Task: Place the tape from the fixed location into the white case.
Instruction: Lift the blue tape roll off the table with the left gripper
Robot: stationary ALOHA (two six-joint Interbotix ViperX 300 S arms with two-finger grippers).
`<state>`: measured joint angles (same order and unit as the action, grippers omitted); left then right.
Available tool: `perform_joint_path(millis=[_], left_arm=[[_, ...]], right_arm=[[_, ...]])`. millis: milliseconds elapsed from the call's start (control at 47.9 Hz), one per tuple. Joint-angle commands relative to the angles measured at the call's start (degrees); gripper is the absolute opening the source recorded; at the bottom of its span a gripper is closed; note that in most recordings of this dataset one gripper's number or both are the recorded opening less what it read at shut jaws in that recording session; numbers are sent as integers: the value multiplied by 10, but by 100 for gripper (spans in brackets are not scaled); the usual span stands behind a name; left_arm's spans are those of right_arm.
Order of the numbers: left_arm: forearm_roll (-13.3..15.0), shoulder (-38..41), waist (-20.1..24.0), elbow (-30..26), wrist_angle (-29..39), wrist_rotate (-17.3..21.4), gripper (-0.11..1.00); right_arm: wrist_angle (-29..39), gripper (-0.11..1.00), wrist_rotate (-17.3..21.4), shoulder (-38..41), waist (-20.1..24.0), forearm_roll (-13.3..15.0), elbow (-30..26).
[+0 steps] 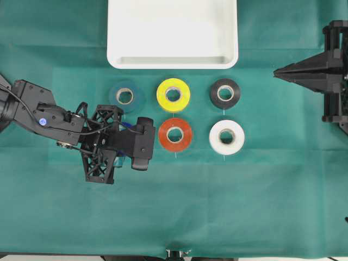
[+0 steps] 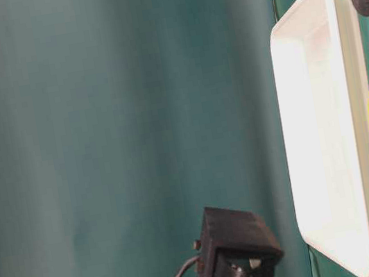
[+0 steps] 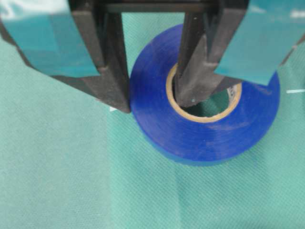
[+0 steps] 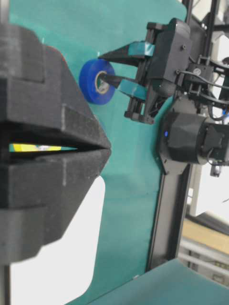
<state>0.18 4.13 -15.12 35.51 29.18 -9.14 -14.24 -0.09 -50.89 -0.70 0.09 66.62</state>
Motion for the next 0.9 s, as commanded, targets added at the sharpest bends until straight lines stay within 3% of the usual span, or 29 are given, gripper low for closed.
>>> perform_joint_path(millis=[0,334,877], left_arm=[[-1,-17,1,-13,-2,1,24],[-1,-18,0,-14,4,0,24],[-1,-85,-3,-59,99,0,24]], right_arm=[[-4,0,1,3,-1,-1,-11],[-4,0,1,3,-1,-1,-12],[-3,0,-2,3,-1,0,-14]])
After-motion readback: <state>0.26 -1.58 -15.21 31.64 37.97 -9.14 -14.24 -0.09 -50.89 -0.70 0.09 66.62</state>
